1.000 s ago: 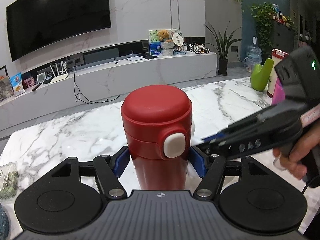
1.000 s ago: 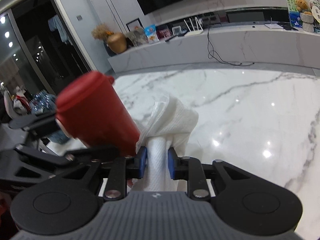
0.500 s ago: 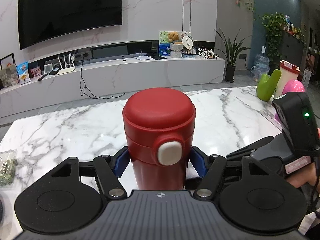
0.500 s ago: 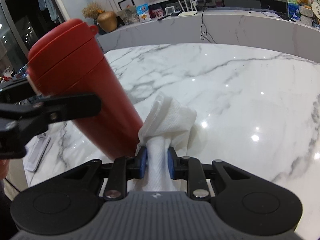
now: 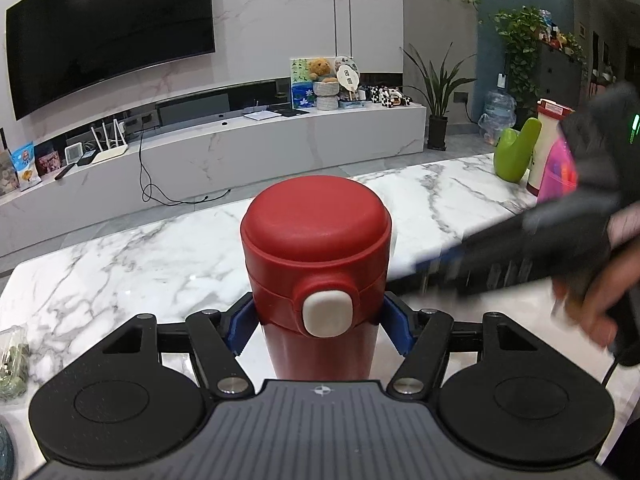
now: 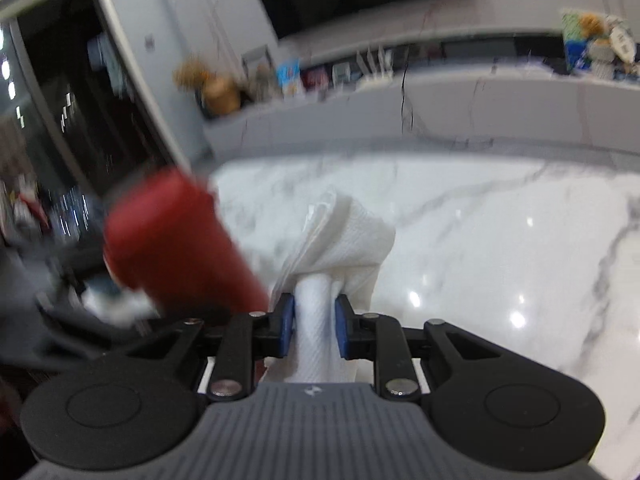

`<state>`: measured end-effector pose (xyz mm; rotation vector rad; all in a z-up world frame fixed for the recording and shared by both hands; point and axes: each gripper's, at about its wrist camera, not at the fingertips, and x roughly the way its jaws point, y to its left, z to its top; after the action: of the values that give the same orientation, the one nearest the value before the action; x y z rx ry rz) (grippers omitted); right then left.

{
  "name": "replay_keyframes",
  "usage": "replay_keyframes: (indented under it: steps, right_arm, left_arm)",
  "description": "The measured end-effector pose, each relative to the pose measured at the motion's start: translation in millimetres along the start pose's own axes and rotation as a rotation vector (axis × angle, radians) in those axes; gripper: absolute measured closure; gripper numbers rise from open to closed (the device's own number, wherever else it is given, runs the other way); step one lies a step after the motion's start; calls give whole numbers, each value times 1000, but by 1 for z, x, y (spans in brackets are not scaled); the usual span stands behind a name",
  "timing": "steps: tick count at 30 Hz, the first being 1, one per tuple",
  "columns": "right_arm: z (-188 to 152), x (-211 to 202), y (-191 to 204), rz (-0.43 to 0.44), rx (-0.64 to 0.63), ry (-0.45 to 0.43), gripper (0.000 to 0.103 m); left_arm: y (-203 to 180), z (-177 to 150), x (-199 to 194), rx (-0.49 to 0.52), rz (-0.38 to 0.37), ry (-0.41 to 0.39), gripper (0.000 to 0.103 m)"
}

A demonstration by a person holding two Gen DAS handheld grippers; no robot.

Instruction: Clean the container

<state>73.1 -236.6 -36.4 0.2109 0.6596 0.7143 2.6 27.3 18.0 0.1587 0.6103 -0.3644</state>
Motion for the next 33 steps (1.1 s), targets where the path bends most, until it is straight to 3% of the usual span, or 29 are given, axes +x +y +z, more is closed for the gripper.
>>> replay_keyframes:
  steps: [4,8,17,24,33]
  right_arm:
    - [14,-23,-2,128,20,-118,79]
    - [16,-25,4,187,-26,-96,79]
    - [4,4,-1,80,-53,65,79]
    - [-16,37,-2,10,-85,207,78]
    - [-32,53,7,-24,-131,286,79]
  left_arm:
    - [0,0,1,7,-3,1,40]
    - [0,0,1,7,-4,2,40]
    - [0,-1,2,17,-1,0,39]
    - [2,-4,-2,-62,32,-10,32]
    - [-6,-4,-5,-130,87,37,39]
